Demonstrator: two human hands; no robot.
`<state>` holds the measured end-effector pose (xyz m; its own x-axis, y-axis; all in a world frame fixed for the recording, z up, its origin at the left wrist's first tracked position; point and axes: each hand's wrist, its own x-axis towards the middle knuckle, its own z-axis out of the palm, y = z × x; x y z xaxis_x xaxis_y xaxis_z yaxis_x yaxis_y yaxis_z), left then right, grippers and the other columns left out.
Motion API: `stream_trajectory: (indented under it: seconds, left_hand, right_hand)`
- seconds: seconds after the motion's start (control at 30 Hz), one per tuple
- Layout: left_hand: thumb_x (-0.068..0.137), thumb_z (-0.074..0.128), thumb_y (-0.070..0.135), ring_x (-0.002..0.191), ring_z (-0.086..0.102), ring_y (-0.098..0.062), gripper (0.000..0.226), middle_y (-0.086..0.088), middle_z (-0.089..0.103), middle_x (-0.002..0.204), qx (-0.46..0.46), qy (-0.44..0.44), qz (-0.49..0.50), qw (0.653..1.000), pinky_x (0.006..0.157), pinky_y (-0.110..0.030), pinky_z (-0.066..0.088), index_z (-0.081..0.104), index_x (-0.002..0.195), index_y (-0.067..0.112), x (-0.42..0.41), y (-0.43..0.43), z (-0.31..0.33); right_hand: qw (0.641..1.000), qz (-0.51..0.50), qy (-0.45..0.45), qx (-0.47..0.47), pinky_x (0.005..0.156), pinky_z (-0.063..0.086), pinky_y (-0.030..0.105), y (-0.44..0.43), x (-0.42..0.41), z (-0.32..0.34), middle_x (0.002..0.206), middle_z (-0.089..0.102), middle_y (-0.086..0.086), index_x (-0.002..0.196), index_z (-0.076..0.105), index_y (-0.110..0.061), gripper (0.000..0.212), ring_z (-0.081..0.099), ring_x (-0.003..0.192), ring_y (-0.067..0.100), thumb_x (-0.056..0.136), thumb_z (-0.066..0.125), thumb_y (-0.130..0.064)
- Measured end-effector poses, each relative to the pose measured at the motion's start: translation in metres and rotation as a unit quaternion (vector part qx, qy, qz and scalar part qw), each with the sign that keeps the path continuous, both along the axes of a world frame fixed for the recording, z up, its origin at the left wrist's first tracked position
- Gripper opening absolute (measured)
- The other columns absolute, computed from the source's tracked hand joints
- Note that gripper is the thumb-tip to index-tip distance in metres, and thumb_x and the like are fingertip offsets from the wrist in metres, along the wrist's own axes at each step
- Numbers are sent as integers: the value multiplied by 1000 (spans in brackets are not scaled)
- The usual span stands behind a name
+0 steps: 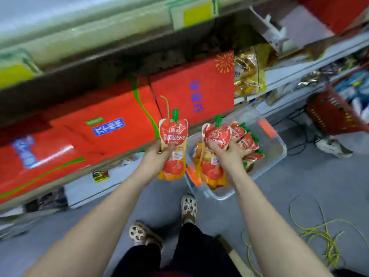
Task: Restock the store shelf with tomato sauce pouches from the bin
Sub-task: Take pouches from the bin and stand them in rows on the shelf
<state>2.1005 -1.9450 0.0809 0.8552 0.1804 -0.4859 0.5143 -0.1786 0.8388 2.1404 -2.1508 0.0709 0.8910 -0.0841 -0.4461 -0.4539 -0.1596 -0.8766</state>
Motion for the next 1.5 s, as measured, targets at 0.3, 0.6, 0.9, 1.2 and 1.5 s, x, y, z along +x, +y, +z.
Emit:
stream_trajectory:
  seconds: [0.3,0.6,0.9,1.2,1.5]
  left_hand:
    - [91,65,17,98,69,-17,18,-1,74,105,-32,-138,99,985,90,-41,54,64,107,23,-95,132,95]
    - [87,65,4,83,70,-11,24,-1,75,92,-29,-314,212,925,74,-25,57,63,111,6,-162,238,198]
    - [87,66,8,87,70,-11,18,2,73,94,15,-417,307,856,75,-25,57,67,100,20,-162,348,277]
    - [87,66,5,79,71,-6,17,6,74,89,-3,-410,392,824,65,-21,55,66,99,16,-99,417,287]
    - [86,68,9,97,71,-14,27,1,74,105,-20,-373,412,831,84,-30,56,67,112,16,-49,443,275]
  right_hand:
    - [988,109,-102,32,91,56,45,140,-39,86,101,73,1,103,61,-24,25,71,95,19,84,74,-32]
    - [914,295,-267,70,69,57,22,259,-69,225,81,77,-6,89,70,-20,11,71,75,6,83,76,-13]
    - [881,351,-296,113,68,55,26,388,-32,328,90,73,-2,104,65,-13,12,70,77,7,100,54,-17]
    - [874,353,-319,99,60,45,20,508,59,363,83,67,-2,99,68,-11,11,62,72,7,89,71,-13]
    - [895,331,-287,78,82,59,50,620,153,334,83,75,5,73,72,-20,11,73,82,26,83,76,-20]
